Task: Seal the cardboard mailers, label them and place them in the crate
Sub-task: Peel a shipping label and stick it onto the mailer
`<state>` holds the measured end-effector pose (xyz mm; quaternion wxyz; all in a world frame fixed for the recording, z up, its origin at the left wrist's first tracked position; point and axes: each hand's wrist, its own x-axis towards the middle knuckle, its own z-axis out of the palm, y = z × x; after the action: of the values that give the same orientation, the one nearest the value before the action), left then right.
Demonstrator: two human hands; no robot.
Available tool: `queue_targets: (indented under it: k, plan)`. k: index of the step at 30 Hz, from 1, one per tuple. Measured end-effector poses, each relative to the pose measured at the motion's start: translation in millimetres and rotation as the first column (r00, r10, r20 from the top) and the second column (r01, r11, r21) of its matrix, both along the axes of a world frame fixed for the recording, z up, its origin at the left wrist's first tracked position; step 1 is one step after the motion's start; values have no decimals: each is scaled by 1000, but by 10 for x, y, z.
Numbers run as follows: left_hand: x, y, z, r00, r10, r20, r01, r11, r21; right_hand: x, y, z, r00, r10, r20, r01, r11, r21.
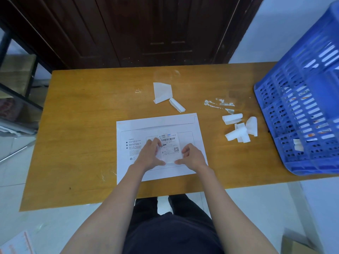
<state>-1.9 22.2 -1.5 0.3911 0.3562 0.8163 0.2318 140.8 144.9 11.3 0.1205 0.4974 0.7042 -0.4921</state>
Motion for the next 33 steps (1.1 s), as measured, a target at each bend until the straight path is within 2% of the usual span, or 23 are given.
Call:
queue_targets:
  k: [5,9,13,18,22,25,30,33]
  plan:
    - [-7,23,-12,999,31,-7,-31,1000,7,-4,-18,-12,1000,25,7,-25,999,33]
    - [17,37,-65,996,50,-80,-48,998,33,8,-25,-18,1000,26,4,-26,999,38]
    - [55,35,-65,988,-7,-156,5,1000,-15,21,-33,-9,999,33,8,-33,998,45]
    - [29,25,-36,985,-78,-156,71,996,-47,17,-34,-21,998,59,28,-61,996,62]
    - [44,4,-37,949,-179,-261,164,983,-76,11,-30,3,986,142,84,-147,988,54]
    - [47,0,-43,942,-199,-271,184,980,-81,-9,-13,51,972,199,129,-206,977,47]
    - [58,-2,-37,916,-244,-317,217,969,-119,-74,-53,93,971,160,176,-184,974,133]
    - [49,-5,-16,882,-269,-388,210,960,-187,-93,-68,105,960,171,221,-202,971,129]
